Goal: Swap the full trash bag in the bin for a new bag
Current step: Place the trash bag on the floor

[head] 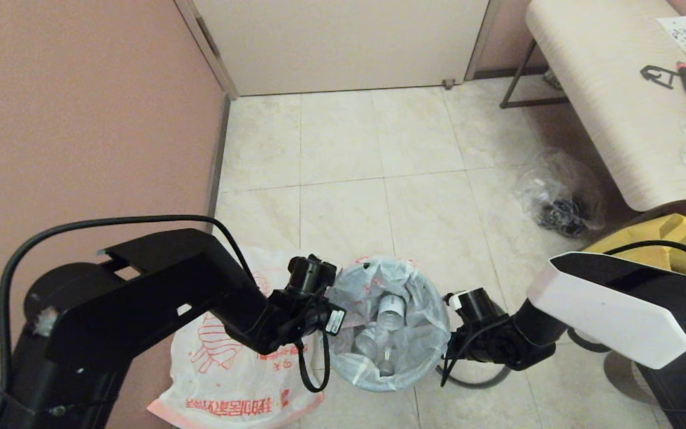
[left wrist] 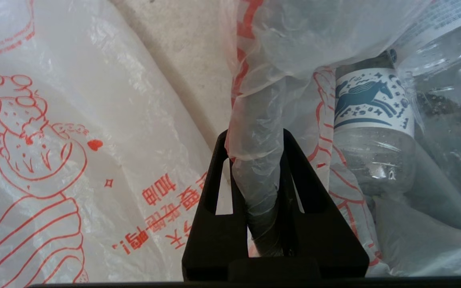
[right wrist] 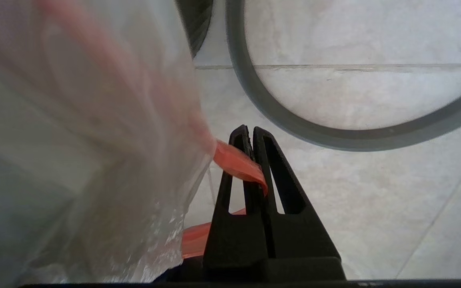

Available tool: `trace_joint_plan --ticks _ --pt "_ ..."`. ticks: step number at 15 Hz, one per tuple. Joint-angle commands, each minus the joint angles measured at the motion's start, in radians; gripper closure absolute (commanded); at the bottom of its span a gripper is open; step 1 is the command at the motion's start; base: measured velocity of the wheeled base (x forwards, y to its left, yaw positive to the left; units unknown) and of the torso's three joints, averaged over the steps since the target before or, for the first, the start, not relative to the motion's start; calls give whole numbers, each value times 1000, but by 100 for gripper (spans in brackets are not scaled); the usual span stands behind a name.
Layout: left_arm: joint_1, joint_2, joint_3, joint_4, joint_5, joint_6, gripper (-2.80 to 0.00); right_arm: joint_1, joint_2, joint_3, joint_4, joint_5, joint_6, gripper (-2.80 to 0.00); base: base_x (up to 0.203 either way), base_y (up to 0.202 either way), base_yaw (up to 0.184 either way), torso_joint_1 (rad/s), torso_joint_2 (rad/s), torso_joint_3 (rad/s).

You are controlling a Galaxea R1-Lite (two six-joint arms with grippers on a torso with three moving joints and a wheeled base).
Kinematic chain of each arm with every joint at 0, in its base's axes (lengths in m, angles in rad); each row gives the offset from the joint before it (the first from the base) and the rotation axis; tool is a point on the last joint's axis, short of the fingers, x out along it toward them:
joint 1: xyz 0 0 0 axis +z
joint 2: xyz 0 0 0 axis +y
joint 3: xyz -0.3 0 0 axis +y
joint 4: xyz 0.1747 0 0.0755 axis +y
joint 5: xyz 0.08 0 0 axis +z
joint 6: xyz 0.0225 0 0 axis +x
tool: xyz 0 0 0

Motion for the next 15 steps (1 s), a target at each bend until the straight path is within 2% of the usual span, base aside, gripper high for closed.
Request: trace_joint_plan --ticks 1,4,6,10,15 --pt "-8 20 -6 -4 17 -1 0 -4 -33 25 -5 -5 3 0 0 0 0 0 0 0" --pt "-23 50 -7 -87 78 4 0 -12 -72 93 -108 -20 -2 0 0 0 0 0 0 0" --pt "-29 42 -6 -87 84 6 0 -15 -92 141 -194 -25 -38 0 0 0 0 0 0 0" --pt "-38 17 -11 -87 114 7 0 -28 -151 169 -197 -25 -53 0 0 0 0 0 0 0" --pt "-24 -42 -40 -74 164 10 0 -47 -128 173 -197 -25 -79 0 0 0 0 0 0 0"
